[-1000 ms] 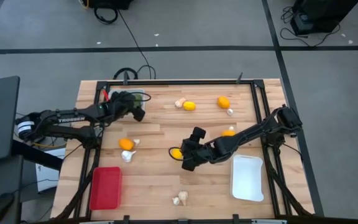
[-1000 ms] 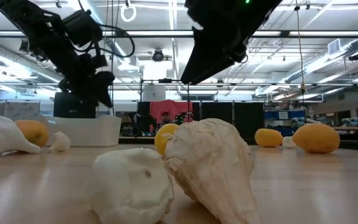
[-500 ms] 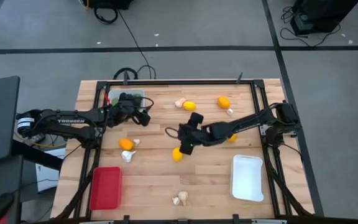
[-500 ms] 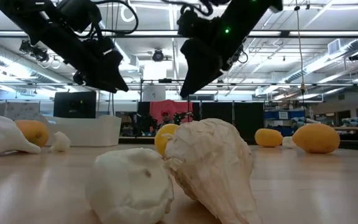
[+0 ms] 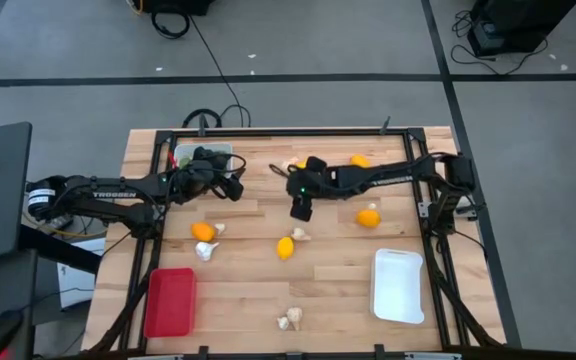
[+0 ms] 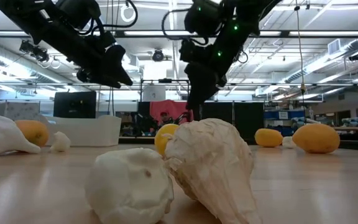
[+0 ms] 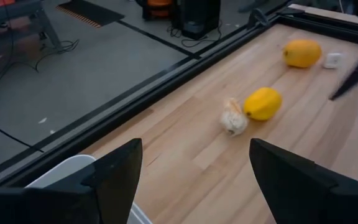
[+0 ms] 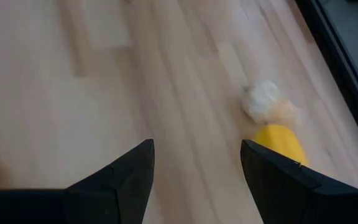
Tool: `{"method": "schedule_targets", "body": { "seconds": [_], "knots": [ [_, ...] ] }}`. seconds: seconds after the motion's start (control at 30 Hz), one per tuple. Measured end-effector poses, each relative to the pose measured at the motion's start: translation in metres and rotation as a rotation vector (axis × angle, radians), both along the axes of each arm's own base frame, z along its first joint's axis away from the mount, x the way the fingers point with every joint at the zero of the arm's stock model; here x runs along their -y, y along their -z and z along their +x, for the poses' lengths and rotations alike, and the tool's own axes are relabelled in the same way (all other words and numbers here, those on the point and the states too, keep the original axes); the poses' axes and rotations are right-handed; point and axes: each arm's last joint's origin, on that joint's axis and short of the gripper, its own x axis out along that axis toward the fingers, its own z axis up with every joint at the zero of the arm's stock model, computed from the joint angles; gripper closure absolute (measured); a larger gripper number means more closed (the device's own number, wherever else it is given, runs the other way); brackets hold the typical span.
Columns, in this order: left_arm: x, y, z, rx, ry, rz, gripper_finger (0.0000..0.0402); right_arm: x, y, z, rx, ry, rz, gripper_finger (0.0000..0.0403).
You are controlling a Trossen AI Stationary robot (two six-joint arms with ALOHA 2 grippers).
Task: Sort produce into baskets
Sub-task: Put the top right lemon into the red bin
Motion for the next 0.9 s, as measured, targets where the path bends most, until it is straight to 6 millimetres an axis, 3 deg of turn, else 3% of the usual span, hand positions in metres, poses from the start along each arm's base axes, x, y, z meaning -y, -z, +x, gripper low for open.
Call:
{"method": "schedule_targets", "body": {
  "seconds": [0.53,0.7,0.9],
  "knots": [
    [0.000,-0.001,0.001,-0.011,0.013,0.027,0.0101,0.089,0.013,-0.064,-0.366,0.303,0.126,0.0155],
    [0.000,-0.002,0.001,-0.004,0.013,0.031,0.0101,0.111,0.000,-0.092,-0.427,0.389,0.190,0.0155],
    [-0.004,-0.009,0.003,0.018,0.023,0.113,0.0101,0.128,-0.028,-0.105,-0.270,0.438,0.135,0.0155]
  ]
}}
